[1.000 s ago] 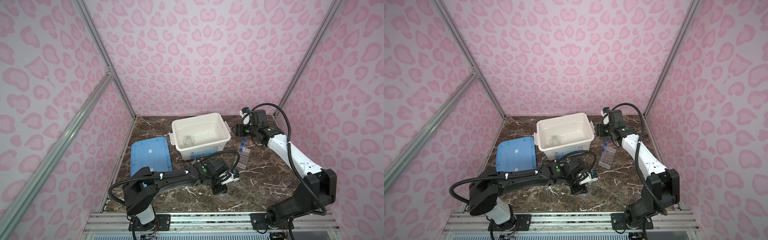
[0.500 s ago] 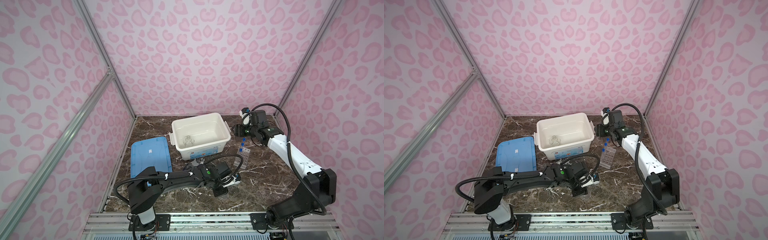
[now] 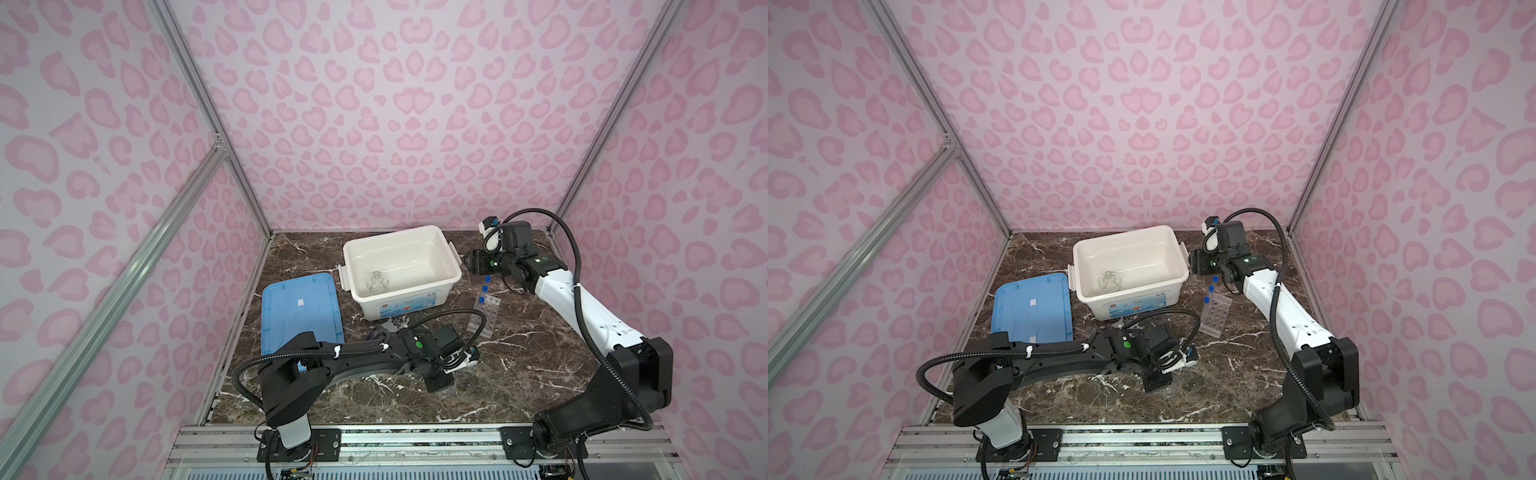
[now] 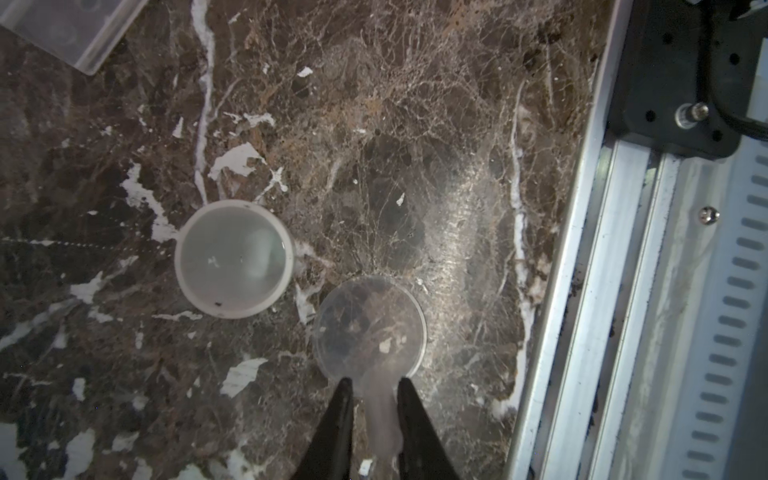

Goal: Organize the chemistry lab equipment
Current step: 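Lower the left gripper around the handle of the clear round dish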

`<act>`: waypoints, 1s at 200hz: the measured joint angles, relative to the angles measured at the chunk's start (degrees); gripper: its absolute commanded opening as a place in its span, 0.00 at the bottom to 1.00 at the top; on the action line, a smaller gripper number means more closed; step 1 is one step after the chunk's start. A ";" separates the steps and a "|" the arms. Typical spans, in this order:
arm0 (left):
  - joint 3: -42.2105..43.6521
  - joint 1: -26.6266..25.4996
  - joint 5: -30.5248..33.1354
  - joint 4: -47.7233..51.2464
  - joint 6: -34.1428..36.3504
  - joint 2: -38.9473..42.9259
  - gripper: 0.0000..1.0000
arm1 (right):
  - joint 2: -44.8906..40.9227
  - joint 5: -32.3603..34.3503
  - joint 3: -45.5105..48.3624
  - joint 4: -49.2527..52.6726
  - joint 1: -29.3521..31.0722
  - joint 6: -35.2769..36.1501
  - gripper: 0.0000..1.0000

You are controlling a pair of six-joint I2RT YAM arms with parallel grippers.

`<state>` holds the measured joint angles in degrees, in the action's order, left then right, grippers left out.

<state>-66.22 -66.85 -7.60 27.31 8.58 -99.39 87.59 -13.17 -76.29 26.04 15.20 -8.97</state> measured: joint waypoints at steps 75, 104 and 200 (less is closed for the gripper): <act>0.24 0.00 3.93 -0.04 -1.03 -0.28 0.18 | 0.00 -0.42 0.00 0.00 0.00 -0.46 0.73; 0.94 1.01 4.90 -0.11 -1.05 -0.28 0.17 | 0.00 -0.52 0.00 -0.02 0.00 -0.46 0.73; 2.36 9.40 6.56 -0.31 -1.49 0.42 0.20 | -0.28 -0.81 0.09 -0.04 0.00 -0.48 0.73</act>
<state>-63.86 -57.45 -1.04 27.00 7.09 -98.98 87.31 -13.98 -76.20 26.00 15.20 -9.45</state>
